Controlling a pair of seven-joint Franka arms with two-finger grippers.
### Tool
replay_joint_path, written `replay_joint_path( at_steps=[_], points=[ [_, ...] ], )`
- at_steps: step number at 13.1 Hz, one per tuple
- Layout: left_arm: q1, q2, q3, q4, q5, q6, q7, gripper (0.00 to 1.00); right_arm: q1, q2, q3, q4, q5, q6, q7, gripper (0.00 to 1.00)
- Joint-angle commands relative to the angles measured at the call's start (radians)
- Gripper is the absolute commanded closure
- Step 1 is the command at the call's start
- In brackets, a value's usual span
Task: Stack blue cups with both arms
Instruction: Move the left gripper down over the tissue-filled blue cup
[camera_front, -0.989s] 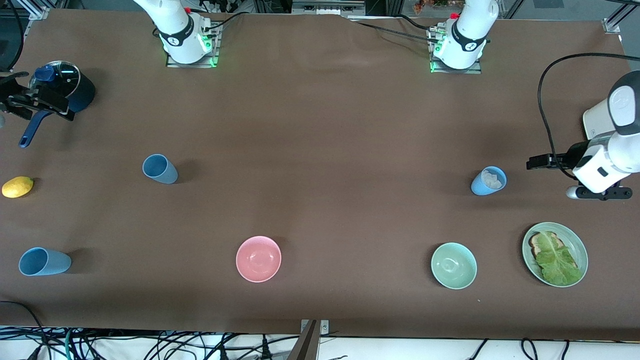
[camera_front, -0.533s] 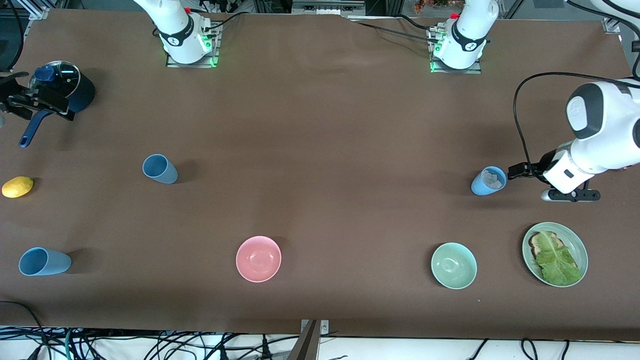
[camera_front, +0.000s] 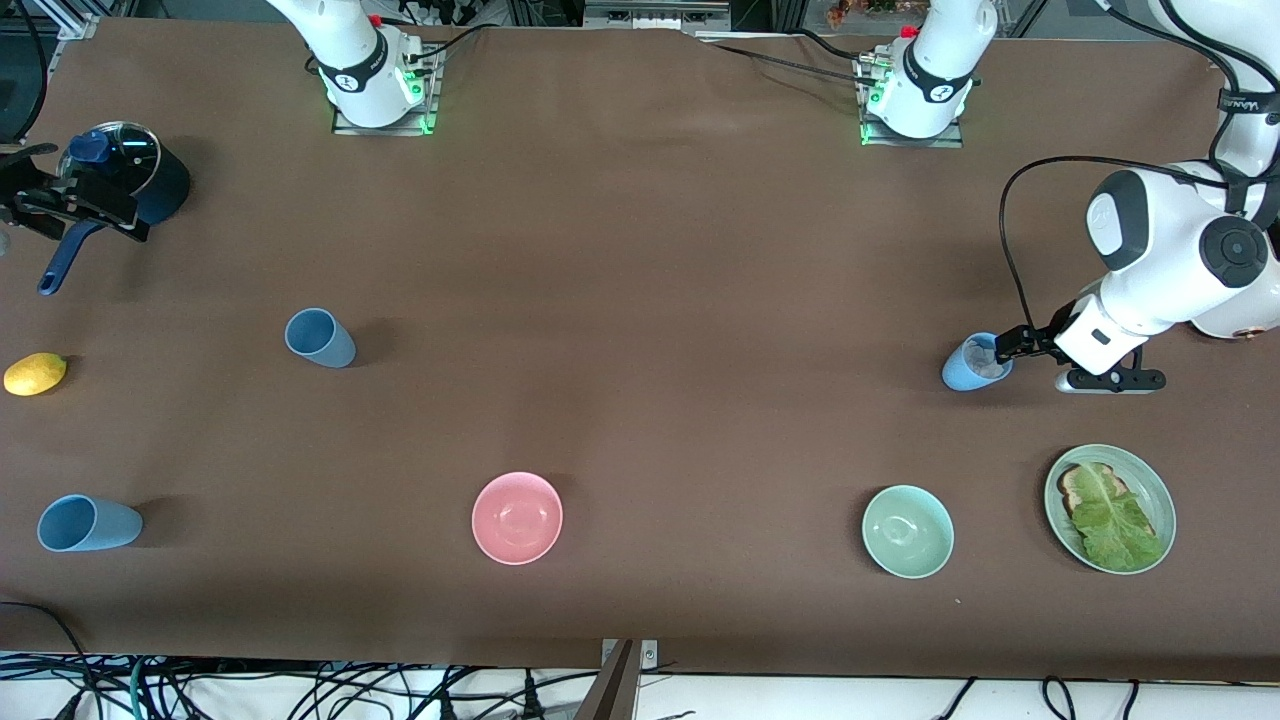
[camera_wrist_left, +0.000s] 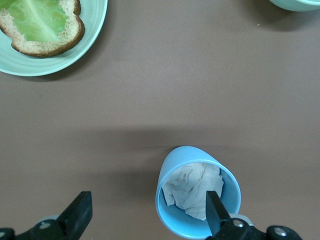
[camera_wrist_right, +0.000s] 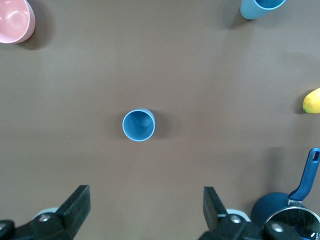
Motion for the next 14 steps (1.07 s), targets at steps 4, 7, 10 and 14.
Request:
replay_joint_path(
  at_steps=[4, 7, 10, 14],
  points=[
    [-0.005, -0.038, 0.006, -0.098, -0.015, 0.106, 0.007, 0.0, -0.001, 0.012, -0.001, 0.03, 0.012, -0.02, -0.009, 0.0],
    [-0.007, -0.034, 0.004, -0.122, -0.015, 0.156, 0.008, 0.0, -0.001, 0.012, -0.001, 0.03, 0.013, -0.02, -0.009, 0.0],
    [-0.007, -0.02, 0.006, -0.13, -0.015, 0.191, 0.008, 0.0, -0.001, 0.012, -0.001, 0.03, 0.013, -0.02, -0.007, 0.0],
    [-0.007, 0.008, 0.004, -0.135, -0.015, 0.237, 0.008, 0.0, -0.001, 0.012, -0.001, 0.03, 0.012, -0.02, -0.009, 0.0]
  ],
)
